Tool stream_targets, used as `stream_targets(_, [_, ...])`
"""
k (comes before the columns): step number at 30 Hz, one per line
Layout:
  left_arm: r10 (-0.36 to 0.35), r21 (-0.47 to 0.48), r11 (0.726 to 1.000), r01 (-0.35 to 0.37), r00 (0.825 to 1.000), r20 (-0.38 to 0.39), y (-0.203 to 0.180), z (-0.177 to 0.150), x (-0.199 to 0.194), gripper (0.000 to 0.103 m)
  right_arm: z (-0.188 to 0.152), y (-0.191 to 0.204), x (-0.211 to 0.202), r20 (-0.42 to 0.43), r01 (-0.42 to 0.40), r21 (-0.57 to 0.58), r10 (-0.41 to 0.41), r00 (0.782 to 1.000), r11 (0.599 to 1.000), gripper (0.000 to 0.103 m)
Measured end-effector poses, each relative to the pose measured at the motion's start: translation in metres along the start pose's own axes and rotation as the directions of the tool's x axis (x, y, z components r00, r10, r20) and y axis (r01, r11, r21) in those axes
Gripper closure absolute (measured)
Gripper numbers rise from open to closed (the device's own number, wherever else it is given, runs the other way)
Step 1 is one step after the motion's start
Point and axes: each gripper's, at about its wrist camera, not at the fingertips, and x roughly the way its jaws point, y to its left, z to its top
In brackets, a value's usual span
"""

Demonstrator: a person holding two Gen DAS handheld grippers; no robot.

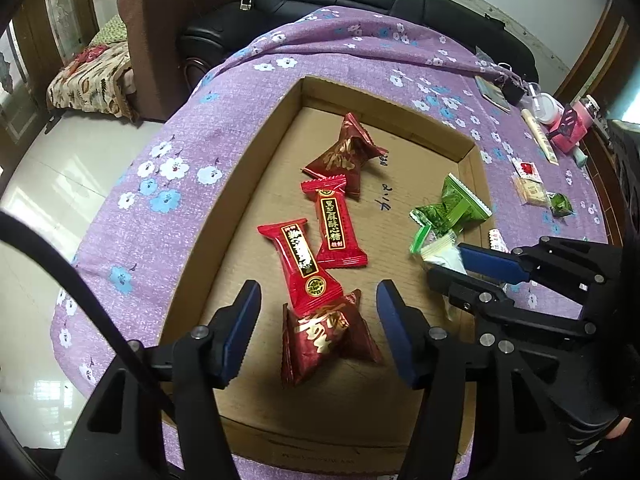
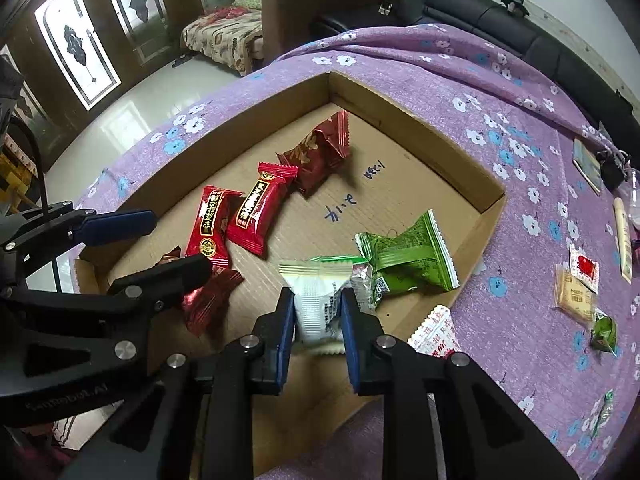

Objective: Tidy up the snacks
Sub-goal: 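Open both grippers to drop the candies into the box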

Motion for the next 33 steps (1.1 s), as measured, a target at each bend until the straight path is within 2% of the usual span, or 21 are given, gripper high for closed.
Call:
stream_targets(7, [0.016, 0.003, 1.000, -0.016, 1.000, 0.003, 0.000, 0.000, -0.002, 0.041, 0.000, -0.001, -0.005, 0.001, 0.007, 0.002, -0.007, 1.000, 1.000, 0.073])
stream_targets(19, [0.035, 0.024, 0.999, -0.037, 0.998, 0.050, -0.015, -0.002, -0.015, 0.038, -0.008, -0.012, -0.024, 0.035, -0.003, 0.028, 0.002, 0.999, 1.000, 0.069])
stream_targets(33, [-0.006, 0.117, 0.993, -0.005, 0.996, 0.088, -0.076, 0.001, -0.021, 0.038, -0.044, -0.062, -0.051, 0.078, -0.004, 0.140, -0.007, 0.997, 0.990, 0.069])
